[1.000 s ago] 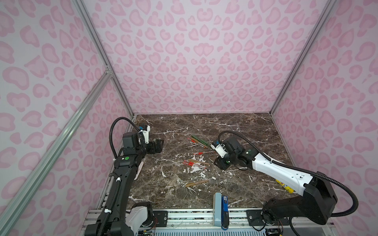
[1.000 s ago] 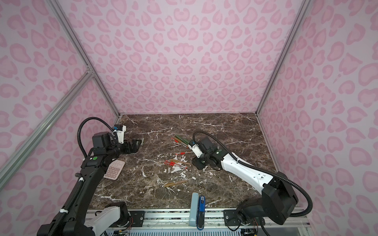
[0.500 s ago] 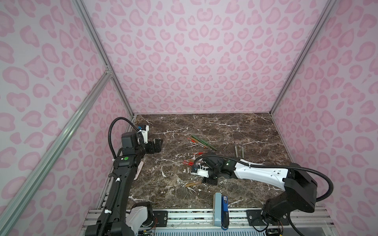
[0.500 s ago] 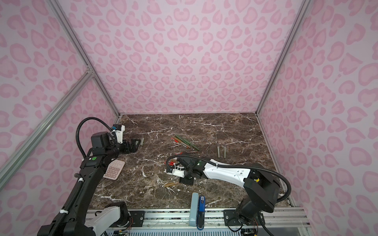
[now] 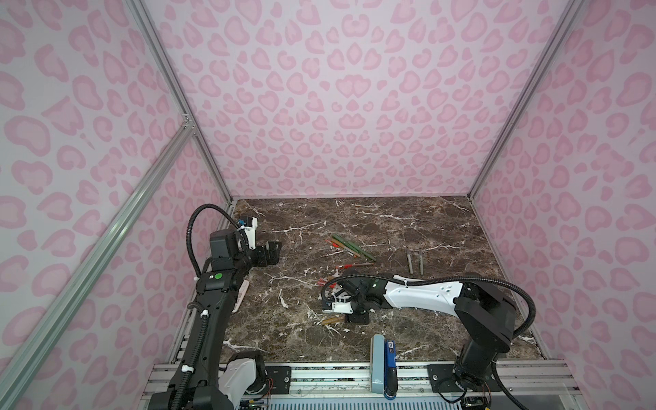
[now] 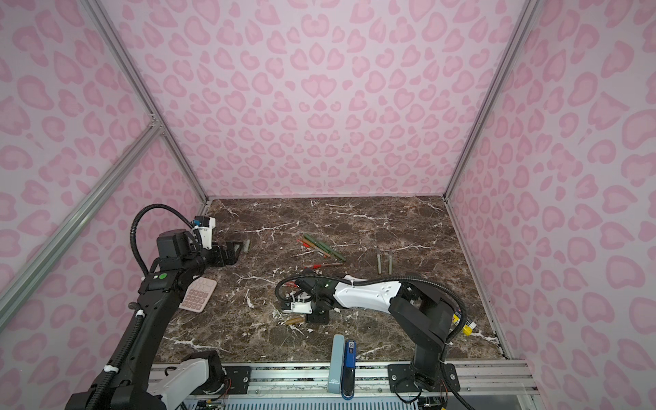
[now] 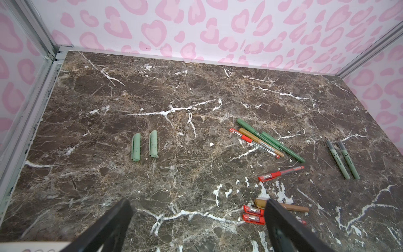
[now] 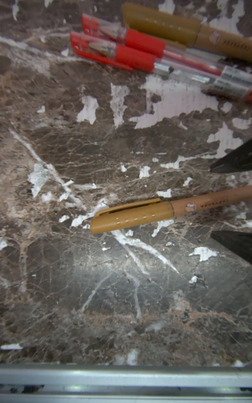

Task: Remove pen caps from pens
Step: Pick up the pen from the bottom-center of the table.

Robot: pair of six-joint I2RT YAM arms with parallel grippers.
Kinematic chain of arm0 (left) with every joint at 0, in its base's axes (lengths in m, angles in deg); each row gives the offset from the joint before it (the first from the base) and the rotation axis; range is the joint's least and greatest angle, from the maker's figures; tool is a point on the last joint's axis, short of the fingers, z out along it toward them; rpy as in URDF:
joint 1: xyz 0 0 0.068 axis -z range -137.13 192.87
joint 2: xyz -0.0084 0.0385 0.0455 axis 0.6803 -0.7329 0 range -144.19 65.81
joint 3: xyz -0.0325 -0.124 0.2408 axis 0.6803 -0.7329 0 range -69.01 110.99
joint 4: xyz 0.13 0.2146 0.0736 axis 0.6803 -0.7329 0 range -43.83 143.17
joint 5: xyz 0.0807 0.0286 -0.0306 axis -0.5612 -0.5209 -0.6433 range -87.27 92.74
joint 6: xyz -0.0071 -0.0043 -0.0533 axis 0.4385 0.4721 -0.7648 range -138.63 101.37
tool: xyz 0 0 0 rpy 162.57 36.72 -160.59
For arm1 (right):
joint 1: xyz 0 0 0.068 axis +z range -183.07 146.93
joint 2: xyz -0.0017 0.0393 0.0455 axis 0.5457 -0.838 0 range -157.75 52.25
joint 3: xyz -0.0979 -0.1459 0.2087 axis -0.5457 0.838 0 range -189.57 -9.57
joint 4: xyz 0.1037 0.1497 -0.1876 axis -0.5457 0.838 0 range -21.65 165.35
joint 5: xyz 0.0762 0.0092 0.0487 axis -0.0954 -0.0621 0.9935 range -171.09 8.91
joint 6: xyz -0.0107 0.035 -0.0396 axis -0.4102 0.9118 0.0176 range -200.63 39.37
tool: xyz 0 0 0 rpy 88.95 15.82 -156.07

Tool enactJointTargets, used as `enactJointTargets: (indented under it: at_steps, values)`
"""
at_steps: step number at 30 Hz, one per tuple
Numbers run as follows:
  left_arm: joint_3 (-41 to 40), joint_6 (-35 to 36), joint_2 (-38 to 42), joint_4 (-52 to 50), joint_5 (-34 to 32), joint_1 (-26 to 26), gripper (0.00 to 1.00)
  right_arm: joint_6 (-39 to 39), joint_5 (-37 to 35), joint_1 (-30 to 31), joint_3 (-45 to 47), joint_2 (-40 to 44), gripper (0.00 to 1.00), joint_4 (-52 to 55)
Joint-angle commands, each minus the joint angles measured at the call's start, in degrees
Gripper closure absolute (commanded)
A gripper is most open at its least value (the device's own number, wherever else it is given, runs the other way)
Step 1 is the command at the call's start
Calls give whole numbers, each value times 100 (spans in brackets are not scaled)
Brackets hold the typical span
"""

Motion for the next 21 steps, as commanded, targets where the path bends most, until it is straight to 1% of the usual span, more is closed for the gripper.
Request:
enactJointTargets:
  at_steps: [1,5,8,10,14,16,21]
  values:
    - [56,12,27,21,60,-22,2,-159,-197,-3,-83,-206,56,-44]
    - [-7,30,37,137,19,-40,2,-290,-201,26,-75,-347,66,4]
    - [47,5,23,45,51,-55,2,-276,-228,25,-100,-407,81,11]
    - [72,4,29,31,64,-66,2,-266,-252,36,-130,-401,88,51]
    - [-32,6,8,160,45,-75,2,-267,-377,37,-32,-284,97,-173]
    - [64,-37,-9,56,101,-90,2,-194,-428,31,-44,-207,100,-183]
    - [56,-57,36,111,185,-119,2,86,-198,-56,82,254,100,-447]
